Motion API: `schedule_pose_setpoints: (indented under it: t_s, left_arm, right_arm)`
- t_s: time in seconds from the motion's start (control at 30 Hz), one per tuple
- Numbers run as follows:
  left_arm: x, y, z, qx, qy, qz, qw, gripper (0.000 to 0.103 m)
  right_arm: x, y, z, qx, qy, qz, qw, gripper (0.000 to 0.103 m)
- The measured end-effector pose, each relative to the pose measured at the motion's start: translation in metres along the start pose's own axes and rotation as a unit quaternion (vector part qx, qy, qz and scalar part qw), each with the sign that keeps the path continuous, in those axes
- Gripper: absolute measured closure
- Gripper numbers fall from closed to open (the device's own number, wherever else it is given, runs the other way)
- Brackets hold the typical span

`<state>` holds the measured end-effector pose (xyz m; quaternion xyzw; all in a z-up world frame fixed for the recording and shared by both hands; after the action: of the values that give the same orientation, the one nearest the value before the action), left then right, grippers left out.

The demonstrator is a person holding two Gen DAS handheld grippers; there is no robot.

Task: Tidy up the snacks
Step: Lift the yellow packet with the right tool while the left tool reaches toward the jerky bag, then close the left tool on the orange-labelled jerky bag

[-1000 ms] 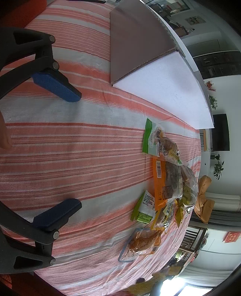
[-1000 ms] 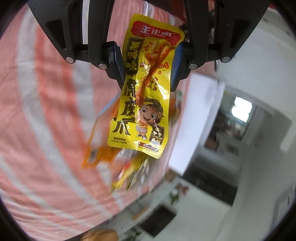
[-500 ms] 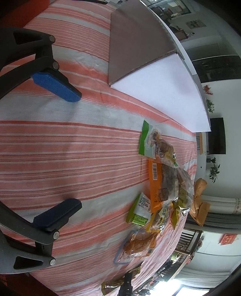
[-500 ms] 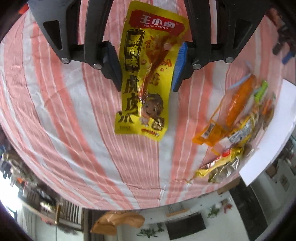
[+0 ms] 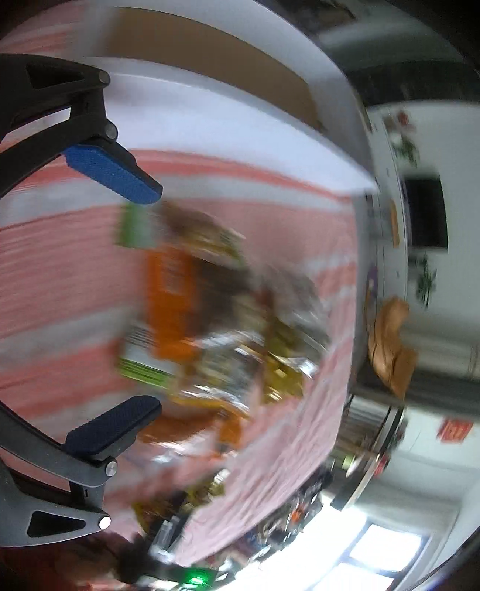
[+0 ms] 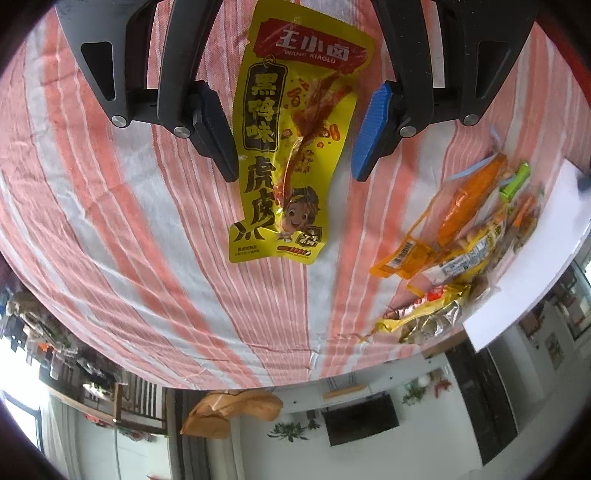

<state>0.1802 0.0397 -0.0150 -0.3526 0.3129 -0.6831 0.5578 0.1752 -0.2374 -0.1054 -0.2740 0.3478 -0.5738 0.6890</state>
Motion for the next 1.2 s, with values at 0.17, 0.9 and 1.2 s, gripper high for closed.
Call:
schedule_pose_setpoints:
  t_s: [0.17,0.9,1.2]
  left_arm:
    - [-0.026,0.053,0.036,-0.06,-0.005,0.023,0.9979,0.036]
    - [-0.065,0.058,-0.011,-0.035,-0.126,0.01,0.9914,0.063]
    - [-0.037,0.008,-0.022,0.008,-0.128,-0.053,0.9903,0.062]
  right_arm:
    - [0.001,-0.002,-0.004,0.005,0.002,0.006,1.0,0.036]
    - [0.019,-0.003,0.004,-0.02,0.054,0.075,0.996,0.035]
    - [0.022,0.009,0.025,-0.133,0.077,0.077,0.985,0.03]
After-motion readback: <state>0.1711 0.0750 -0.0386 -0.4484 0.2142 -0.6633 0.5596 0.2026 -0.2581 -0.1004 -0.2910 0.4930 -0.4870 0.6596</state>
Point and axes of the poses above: each gripper's, at about its wrist camera, not at the fingertips, and y roughly the way its jaws point, x to its right, z to its top, the point moved 5 cm from there along y, roughly the way its jaws point, and after that the axes turned 4 degrees about -x, right-handed, at the moved point
